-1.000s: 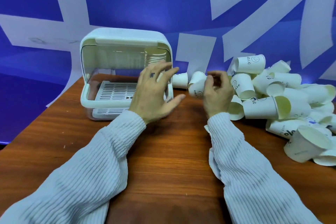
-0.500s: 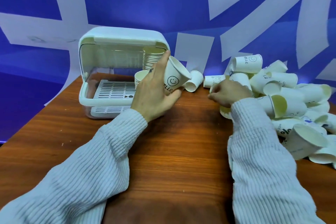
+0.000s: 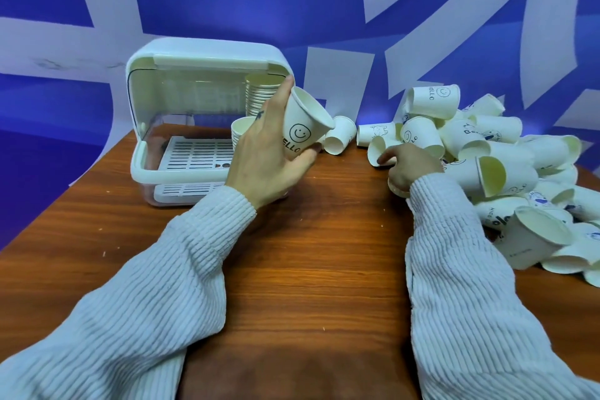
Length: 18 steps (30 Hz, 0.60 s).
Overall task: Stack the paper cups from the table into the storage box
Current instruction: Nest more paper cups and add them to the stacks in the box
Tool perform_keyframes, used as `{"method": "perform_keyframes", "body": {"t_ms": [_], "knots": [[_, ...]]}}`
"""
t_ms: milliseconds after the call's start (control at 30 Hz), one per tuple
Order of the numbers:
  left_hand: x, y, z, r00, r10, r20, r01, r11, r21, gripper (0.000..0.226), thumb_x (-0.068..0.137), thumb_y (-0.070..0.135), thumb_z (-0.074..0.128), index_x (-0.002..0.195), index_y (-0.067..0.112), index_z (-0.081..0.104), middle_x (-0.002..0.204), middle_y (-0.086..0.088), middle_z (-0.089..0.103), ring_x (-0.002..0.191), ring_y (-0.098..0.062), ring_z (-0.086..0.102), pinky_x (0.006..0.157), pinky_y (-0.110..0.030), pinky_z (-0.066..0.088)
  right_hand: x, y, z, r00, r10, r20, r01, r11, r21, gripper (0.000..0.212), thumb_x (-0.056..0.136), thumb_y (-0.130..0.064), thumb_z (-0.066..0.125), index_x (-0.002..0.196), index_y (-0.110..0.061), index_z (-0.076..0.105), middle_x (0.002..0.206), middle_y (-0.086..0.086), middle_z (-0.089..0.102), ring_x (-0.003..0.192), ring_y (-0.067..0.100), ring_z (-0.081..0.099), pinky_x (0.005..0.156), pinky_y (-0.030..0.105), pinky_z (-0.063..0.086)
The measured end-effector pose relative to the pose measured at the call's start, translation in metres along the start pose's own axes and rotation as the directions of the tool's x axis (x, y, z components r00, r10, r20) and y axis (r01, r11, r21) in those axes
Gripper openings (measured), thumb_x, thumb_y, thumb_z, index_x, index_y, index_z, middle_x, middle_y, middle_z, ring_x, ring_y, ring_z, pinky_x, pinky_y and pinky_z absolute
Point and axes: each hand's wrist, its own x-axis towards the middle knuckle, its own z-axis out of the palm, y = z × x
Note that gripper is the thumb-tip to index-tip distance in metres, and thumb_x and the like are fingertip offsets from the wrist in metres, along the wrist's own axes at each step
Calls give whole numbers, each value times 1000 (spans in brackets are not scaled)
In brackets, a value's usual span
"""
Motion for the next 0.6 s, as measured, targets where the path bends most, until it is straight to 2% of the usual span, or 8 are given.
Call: {"method": "perform_keyframes", "body": {"t_ms": [100,233,300,367,433,500,600], "knots": [[-1,3,-3,1000,-13,14,12,1000,19,100,82,34,78,161,22,18,140,-2,56,120,-25,57,93,-25,37,1,7,11,980,-7,-200,23,997,78,36,89,-10,61,109,-35,77,122,6,71,121,33,56,99,42,51],[3,5,-11,999,-23,-47,20,998,-58,104,82,28,78,162,26,12,147,2,51,123,-24,56,97,-34,47,2,6,-3,908,-25,-419,145,955,257,24,92,-23,59,105,-30,79,111,1,76,106,29,67,91,38,54],[8,3,-17,991,-65,-121,49,990,-136,102,82,25,79,161,22,15,144,19,47,124,-8,53,98,-19,43,-4,-9,-17,848,-23,-530,277,871,406,18,91,-28,64,101,-26,79,102,-4,77,99,20,70,91,38,55],[14,-2,-22,971,-112,-212,62,972,-227,96,84,23,80,159,15,20,140,29,37,124,15,44,99,-3,33,-14,-31,-30,794,-8,-608,421,729,540,11,88,-30,68,93,-27,78,88,-13,75,88,9,70,89,37,57],[20,-7,-29,942,-186,-279,85,937,-338,94,86,32,80,157,13,23,144,19,40,130,12,43,103,-6,34,-24,-58,-37,741,-7,-671,536,608,586,6,86,-33,70,87,-29,75,76,-18,70,78,7,69,81,39,59],[25,-11,-37,906,-243,-347,87,909,-408,90,90,41,76,156,11,24,144,14,40,129,9,46,102,-10,38,-31,-87,-35,712,-32,-701,603,540,587,6,86,-38,70,82,-34,72,64,-14,64,66,16,67,69,43,59],[28,-16,-45,846,-279,-455,59,896,-440,77,99,39,63,155,5,23,150,0,39,130,7,46,103,-12,39,-32,-126,-27,715,-127,-688,633,535,560,10,87,-41,69,83,-33,73,59,-7,63,62,21,67,65,45,59]]}}
